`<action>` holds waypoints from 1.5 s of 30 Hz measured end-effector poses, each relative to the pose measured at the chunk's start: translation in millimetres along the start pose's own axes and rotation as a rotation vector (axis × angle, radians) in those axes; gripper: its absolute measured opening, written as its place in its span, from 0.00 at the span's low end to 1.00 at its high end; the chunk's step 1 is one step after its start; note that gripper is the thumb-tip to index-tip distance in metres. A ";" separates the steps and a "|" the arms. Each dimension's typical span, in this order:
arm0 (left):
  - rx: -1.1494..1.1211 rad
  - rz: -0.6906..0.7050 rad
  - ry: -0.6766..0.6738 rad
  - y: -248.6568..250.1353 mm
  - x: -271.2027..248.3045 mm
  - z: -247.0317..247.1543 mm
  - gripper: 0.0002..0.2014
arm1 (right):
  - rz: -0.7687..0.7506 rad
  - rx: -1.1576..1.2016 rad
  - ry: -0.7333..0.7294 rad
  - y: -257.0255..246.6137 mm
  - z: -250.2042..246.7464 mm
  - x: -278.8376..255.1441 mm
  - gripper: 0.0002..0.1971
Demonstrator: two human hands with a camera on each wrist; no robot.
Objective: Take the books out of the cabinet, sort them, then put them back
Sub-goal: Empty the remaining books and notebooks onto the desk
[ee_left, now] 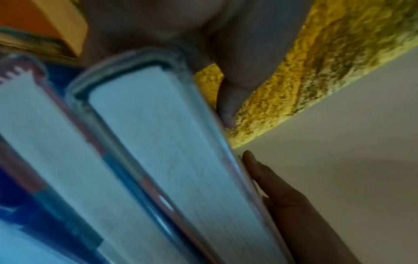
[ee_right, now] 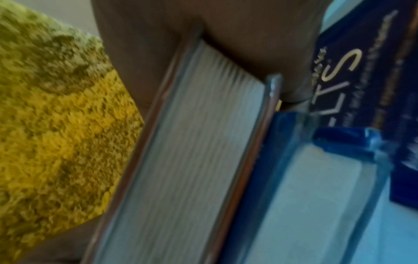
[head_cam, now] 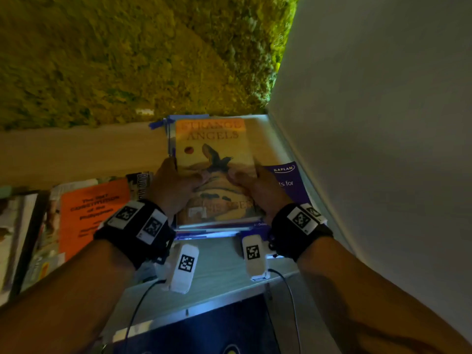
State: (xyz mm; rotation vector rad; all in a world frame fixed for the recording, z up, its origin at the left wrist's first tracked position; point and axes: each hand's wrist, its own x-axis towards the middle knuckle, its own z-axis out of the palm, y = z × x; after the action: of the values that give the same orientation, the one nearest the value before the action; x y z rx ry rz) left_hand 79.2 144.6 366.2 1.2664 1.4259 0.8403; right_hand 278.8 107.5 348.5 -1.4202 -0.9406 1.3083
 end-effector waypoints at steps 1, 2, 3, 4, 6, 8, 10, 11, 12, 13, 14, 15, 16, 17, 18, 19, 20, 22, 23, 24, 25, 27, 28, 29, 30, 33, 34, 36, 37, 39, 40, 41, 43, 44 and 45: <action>-0.002 0.036 -0.007 12.4 -0.4 5.3 0.26 | -0.008 0.009 0.015 -8.1 -8.4 -0.4 0.25; 0.008 0.079 -0.021 25.4 -3.2 11.8 0.25 | -0.018 0.012 0.029 -16.7 -17.1 -1.8 0.28; 0.002 0.120 -0.047 36.6 -5.1 18.5 0.23 | -0.024 0.016 0.039 -24.4 -26.3 -4.3 0.29; -0.009 0.147 -0.090 44.4 -7.1 25.8 0.21 | -0.025 0.029 0.047 -30.9 -36.0 -7.0 0.26; 0.007 0.207 -0.156 56.0 -9.8 38.1 0.20 | -0.024 0.080 0.032 -39.2 -52.0 -15.2 0.20; -0.017 0.219 -0.172 67.1 -14.5 45.9 0.21 | -0.015 0.141 0.031 -39.7 -64.5 -19.5 0.18; -0.097 0.159 -0.137 70.7 -11.5 51.2 0.18 | -0.008 0.212 0.023 -34.7 -72.3 -22.2 0.19; -0.158 0.135 -0.131 73.2 -11.2 52.7 0.14 | -0.007 0.237 0.008 -32.3 -75.4 -23.7 0.21; -0.227 0.110 -0.141 74.6 -10.7 53.6 0.11 | -0.009 0.262 -0.008 -30.3 -77.8 -24.8 0.23; -0.298 0.086 -0.154 78.4 -13.1 54.5 0.13 | -0.009 0.285 -0.020 -29.9 -79.6 -26.7 0.24; -0.342 0.063 -0.168 82.7 -16.3 55.8 0.24 | -0.009 0.302 -0.023 -29.3 -81.5 -27.5 0.25; -0.369 0.041 -0.164 85.5 -17.1 57.2 0.37 | -0.015 0.311 -0.031 -30.6 -82.9 -29.0 0.26; -0.367 0.047 -0.149 89.9 -18.3 59.4 0.43 | -0.026 0.310 -0.033 -32.6 -84.9 -28.9 0.28; -0.375 0.068 -0.139 94.4 -19.1 61.0 0.44 | -0.045 0.301 -0.034 -35.8 -87.2 -29.3 0.30; -0.385 0.083 -0.146 98.9 -19.5 62.1 0.43 | -0.067 0.282 -0.025 -40.9 -89.6 -31.2 0.31; -0.396 0.098 -0.158 104.1 -20.8 63.9 0.43 | -0.092 0.258 -0.020 -48.4 -93.2 -33.4 0.29; -0.412 0.104 -0.161 109.3 -23.7 66.2 0.45 | -0.113 0.227 -0.023 -57.4 -97.7 -34.7 0.25; -0.456 0.121 -0.154 112.6 -25.7 73.2 0.46 | -0.161 0.156 -0.072 -75.3 -108.4 -36.0 0.18; -0.490 0.116 -0.147 110.9 -25.9 78.0 0.44 | -0.171 0.118 -0.073 -82.6 -114.4 -35.4 0.18; -0.531 0.097 -0.149 107.2 -26.0 84.6 0.40 | -0.179 0.086 -0.053 -88.7 -119.2 -34.4 0.20; -0.578 0.072 -0.151 101.3 -26.3 92.1 0.36 | -0.178 0.056 -0.027 -91.2 -124.7 -32.0 0.22; -0.668 -0.007 -0.182 81.7 -26.8 108.9 0.33 | -0.150 0.003 0.000 -88.0 -135.4 -28.8 0.17; -0.700 -0.053 -0.218 68.9 -25.1 117.9 0.33 | -0.115 -0.014 0.003 -83.5 -140.2 -28.7 0.13; -0.718 -0.103 -0.252 56.9 -23.1 127.1 0.34 | -0.076 -0.028 0.010 -76.1 -144.5 -28.8 0.12; -0.726 -0.145 -0.283 45.4 -21.4 135.3 0.34 | -0.043 -0.034 0.025 -66.8 -148.6 -28.2 0.13; -0.695 -0.219 -0.328 18.1 -16.7 156.0 0.24 | 0.034 -0.056 0.081 -34.9 -159.6 -25.5 0.10; -0.659 -0.241 -0.344 12.4 -16.9 160.8 0.23 | 0.047 -0.057 0.103 -24.1 -162.1 -24.3 0.08; -0.497 -0.225 -0.318 1.7 -13.7 167.7 0.24 | 0.093 -0.096 0.141 -2.6 -167.8 -18.0 0.13; -0.374 -0.197 -0.301 -4.6 -10.4 170.5 0.28 | 0.123 -0.118 0.148 6.5 -169.7 -16.1 0.14; -0.156 -0.126 -0.305 -26.9 6.4 177.0 0.41 | 0.173 -0.138 0.134 15.5 -172.1 -14.7 0.14; -0.100 -0.119 -0.299 -33.7 11.6 179.7 0.44 | 0.188 -0.145 0.114 17.9 -174.1 -13.2 0.16; -0.103 -0.119 -0.276 -42.4 19.2 182.8 0.46 | 0.195 -0.155 0.094 18.2 -175.2 -12.4 0.18; -0.122 -0.105 -0.232 -39.7 13.6 184.0 0.47 | 0.188 -0.168 0.069 16.8 -176.3 -11.7 0.20; -0.114 -0.092 -0.225 -32.4 5.4 183.1 0.48 | 0.186 -0.180 0.062 15.3 -175.4 -11.9 0.21; -0.096 -0.081 -0.213 -27.0 -0.5 182.1 0.47 | 0.183 -0.199 0.058 14.8 -173.6 -11.5 0.22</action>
State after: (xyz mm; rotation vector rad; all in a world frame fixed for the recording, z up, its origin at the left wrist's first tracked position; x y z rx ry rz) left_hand 246.9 116.9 295.7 1.1806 1.2436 0.6892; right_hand 448.2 68.1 332.4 -1.7231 -0.9400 1.3267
